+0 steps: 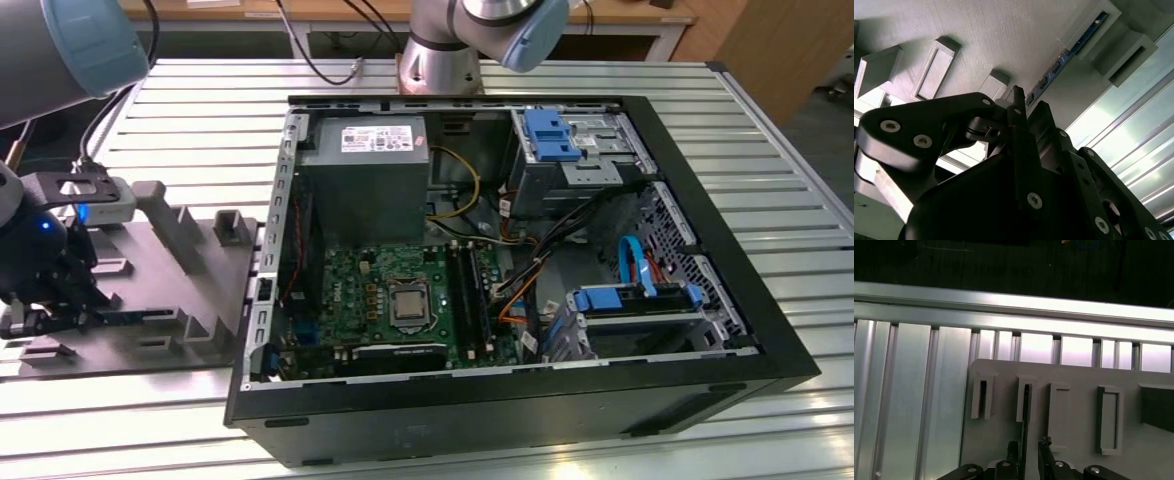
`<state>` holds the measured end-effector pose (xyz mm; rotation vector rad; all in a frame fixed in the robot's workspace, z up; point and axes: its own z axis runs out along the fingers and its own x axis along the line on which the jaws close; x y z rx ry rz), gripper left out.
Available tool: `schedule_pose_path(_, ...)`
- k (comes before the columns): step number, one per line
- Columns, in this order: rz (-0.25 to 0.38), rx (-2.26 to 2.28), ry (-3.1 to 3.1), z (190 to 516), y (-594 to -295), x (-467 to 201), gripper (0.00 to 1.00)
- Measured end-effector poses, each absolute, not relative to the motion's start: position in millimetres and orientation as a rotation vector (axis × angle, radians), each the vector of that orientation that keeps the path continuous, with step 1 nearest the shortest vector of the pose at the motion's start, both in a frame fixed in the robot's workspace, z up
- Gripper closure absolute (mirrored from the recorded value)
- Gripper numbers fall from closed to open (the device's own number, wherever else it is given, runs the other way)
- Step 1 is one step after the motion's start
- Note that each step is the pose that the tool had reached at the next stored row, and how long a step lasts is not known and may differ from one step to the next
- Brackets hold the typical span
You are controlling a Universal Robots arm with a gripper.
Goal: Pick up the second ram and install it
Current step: 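Pick up the second ram and move it above second insertion slot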
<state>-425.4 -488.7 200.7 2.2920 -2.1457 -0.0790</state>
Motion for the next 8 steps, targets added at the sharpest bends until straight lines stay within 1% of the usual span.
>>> schedule_pose_path(8, -0.079, 2.293, -2.144, 200.6, -488.6, -425.5, 0.70)
